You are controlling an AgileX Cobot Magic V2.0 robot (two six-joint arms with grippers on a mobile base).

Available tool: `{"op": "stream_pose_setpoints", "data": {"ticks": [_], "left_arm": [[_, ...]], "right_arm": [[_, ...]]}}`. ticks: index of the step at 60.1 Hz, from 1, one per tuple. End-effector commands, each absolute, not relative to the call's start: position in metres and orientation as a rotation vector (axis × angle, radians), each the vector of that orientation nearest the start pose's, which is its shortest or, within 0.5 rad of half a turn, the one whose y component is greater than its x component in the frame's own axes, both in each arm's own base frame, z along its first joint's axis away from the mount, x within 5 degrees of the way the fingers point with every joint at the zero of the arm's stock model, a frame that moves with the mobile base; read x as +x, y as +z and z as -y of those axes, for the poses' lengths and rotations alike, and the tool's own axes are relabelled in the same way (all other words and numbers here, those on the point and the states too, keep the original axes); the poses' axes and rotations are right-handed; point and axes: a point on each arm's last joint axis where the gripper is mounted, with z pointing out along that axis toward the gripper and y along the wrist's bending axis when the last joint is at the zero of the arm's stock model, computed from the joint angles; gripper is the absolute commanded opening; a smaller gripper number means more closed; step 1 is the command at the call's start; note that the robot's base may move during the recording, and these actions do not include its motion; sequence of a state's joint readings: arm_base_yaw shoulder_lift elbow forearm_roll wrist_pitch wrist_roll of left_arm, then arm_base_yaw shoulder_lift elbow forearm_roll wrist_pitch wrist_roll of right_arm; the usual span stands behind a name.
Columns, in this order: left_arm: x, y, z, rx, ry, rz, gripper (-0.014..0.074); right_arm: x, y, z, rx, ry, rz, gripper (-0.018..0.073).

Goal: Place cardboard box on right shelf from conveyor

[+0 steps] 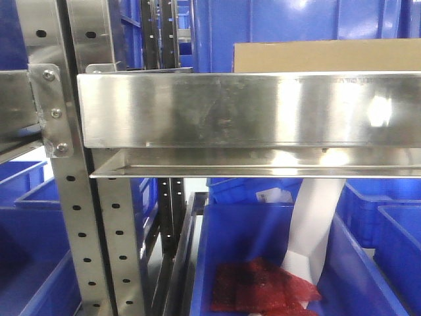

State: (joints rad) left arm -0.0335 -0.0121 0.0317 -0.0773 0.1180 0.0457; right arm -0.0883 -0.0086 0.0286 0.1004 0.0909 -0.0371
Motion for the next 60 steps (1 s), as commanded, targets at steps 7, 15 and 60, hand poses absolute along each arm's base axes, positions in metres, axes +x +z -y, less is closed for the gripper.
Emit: {"op": "stream_pose_setpoints", "data": {"ticks": [7,15,60], "left_arm": [[0.056,0.1982,0.002,-0.002,-0.057,-1.53,-0.0116],[0.056,0.1982,0.002,-0.002,-0.057,-1.53,-0.0116],[0.056,0.1982,0.002,-0.002,-0.057,-1.53,-0.0116]], "right_arm": [[0.0548,0.2055,0.0052,0.114,-0.029,-1.483,0.0044],[0.0547,0.207,0.0053,0.114,-0.03,-1.467,0.0044],[0.0547,0.2067,0.0053,0.114,-0.03,-1.47,0.0044]]}}
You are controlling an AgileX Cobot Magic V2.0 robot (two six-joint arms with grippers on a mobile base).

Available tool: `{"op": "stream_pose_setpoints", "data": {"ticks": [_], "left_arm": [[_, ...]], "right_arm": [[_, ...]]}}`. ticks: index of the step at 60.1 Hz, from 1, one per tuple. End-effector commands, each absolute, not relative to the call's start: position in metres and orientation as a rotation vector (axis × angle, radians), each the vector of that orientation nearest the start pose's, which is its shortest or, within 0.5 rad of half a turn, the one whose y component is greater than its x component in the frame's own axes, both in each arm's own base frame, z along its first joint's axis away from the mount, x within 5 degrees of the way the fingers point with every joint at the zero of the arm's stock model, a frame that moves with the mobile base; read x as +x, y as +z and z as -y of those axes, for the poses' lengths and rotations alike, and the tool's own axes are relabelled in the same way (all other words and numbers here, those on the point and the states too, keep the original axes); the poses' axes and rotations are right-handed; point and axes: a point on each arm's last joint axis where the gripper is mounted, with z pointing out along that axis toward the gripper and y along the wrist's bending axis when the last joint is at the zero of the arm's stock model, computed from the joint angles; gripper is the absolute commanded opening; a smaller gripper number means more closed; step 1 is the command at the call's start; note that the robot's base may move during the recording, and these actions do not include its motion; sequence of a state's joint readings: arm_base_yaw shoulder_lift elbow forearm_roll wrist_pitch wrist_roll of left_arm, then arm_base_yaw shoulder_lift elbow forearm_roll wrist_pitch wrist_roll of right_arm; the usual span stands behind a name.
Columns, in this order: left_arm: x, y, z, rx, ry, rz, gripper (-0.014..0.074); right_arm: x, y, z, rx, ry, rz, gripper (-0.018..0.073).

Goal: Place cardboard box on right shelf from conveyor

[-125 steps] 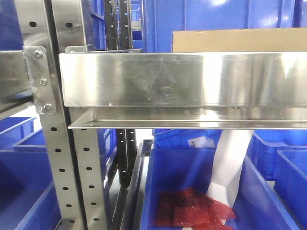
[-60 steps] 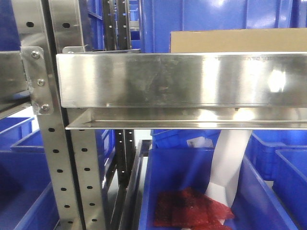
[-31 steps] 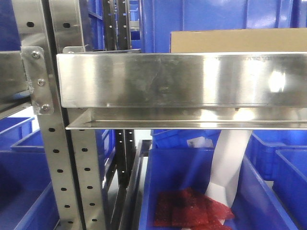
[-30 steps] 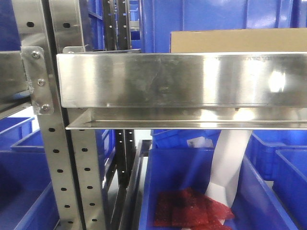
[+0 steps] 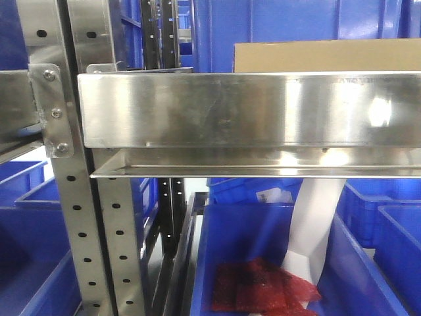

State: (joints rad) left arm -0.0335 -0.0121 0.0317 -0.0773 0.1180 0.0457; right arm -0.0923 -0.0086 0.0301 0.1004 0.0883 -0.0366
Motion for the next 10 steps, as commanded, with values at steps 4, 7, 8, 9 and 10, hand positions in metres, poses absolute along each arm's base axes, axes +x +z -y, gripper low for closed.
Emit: {"op": "stream_pose_setpoints", "data": {"ticks": [4,7,8,9,10], "left_arm": [[0.056,0.1982,0.002,-0.002,-0.057,-1.53,-0.0116],[0.056,0.1982,0.002,-0.002,-0.057,-1.53,-0.0116],[0.056,0.1982,0.002,-0.002,-0.057,-1.53,-0.0116],[0.056,0.1982,0.002,-0.002,-0.057,-1.53,-0.0116],[0.056,0.1982,0.002,-0.002,-0.057,-1.53,-0.0116]], "right_arm": [[0.0547,0.2067,0.0053,0.114,-0.03,-1.47,0.0044],[0.0547,0.2067,0.0053,0.114,-0.03,-1.47,0.0044],[0.0547,0.2067,0.0053,0.114,-0.03,-1.47,0.0044],[0.0547,0.2067,0.0053,0.114,-0.03,-1.47,0.0044],[0.0547,0.2067,0.0053,0.114,-0.03,-1.47,0.0044]]}}
